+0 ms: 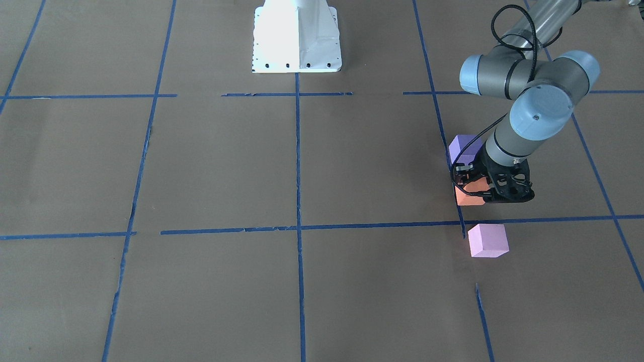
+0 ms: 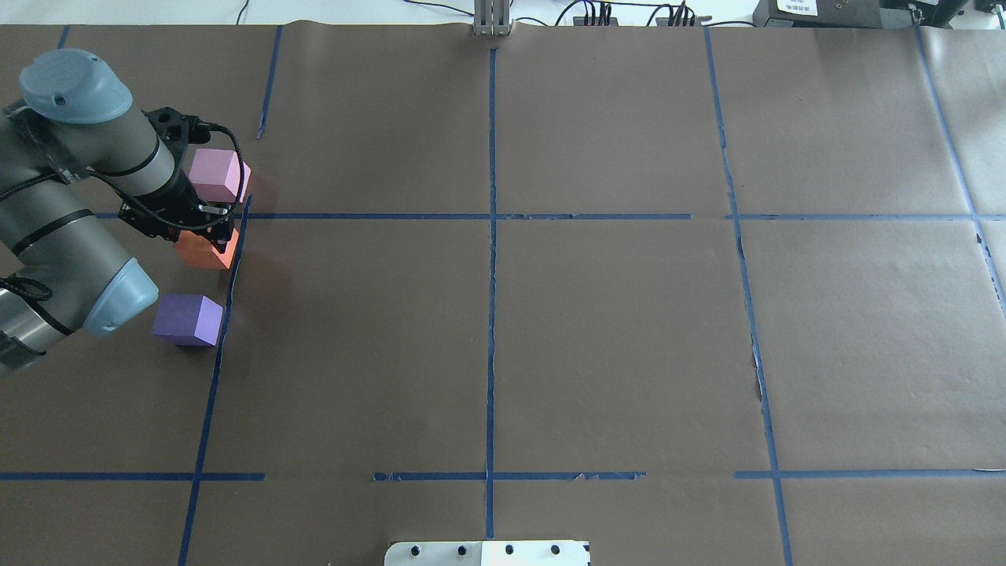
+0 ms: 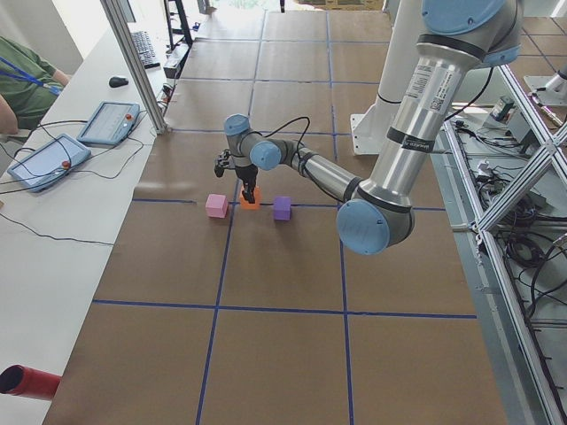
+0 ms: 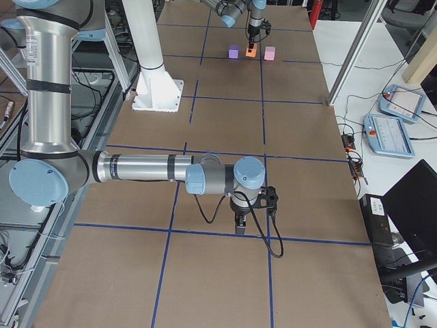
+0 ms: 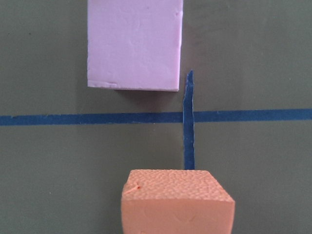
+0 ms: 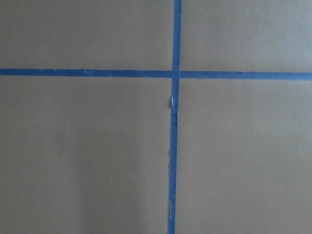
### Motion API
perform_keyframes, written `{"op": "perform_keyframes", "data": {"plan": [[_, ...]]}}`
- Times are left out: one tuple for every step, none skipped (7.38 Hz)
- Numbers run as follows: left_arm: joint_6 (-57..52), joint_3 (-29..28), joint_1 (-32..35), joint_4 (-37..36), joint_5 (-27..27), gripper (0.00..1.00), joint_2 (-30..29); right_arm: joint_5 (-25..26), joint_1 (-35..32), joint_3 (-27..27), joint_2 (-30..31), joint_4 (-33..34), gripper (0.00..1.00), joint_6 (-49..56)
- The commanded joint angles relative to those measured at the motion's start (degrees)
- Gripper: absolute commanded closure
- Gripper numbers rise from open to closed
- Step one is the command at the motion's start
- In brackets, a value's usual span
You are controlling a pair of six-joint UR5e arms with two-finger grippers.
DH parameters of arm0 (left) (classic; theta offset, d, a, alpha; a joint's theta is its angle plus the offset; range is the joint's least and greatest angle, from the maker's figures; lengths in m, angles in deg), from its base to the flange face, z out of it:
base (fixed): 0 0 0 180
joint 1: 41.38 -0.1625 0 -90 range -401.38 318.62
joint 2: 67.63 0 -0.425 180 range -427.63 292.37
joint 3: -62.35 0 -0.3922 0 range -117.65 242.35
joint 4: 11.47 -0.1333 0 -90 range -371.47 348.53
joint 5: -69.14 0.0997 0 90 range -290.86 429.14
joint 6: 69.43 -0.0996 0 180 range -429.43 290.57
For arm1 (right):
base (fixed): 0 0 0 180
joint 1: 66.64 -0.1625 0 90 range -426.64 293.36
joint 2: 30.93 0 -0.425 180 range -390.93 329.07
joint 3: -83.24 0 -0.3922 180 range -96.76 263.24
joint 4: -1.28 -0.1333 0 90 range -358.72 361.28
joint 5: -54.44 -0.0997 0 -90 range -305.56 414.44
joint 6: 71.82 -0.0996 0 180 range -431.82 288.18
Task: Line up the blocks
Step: 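Lower the orange cube between the pink and purple cubes and open the left gripper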
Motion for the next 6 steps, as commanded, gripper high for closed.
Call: {"op": "perform_keyframes", "data": {"plan": [[0.0, -0.6, 0.1, 0.8, -0.8, 1.00, 0.8, 0.0, 0.0, 0.0, 0.0, 0.0, 0.00, 0.0], [0.0, -0.9, 0.1, 0.8, -1.2, 1.00, 0.8, 0.0, 0.0, 0.0, 0.0, 0.0, 0.00, 0.0], [0.0, -1.4, 0.1, 0.8, -1.5, 1.00, 0.8, 0.0, 0.1, 0.0, 0.0, 0.0, 0.00, 0.0], [0.0, -1.6, 0.2, 0.8, -1.5, 0.96, 0.8, 0.0, 0.1, 0.0, 0.0, 0.0, 0.00, 0.0], [-0.1, -2.0, 0.5, 0.8, -1.5, 0.61, 0.8, 0.0, 0.1, 0.0, 0.0, 0.0, 0.00, 0.0], [-0.1, -2.0, 0.5, 1.2, -1.5, 0.31, 0.8, 0.0, 0.1, 0.0, 0.0, 0.0, 0.00, 0.0]]}}
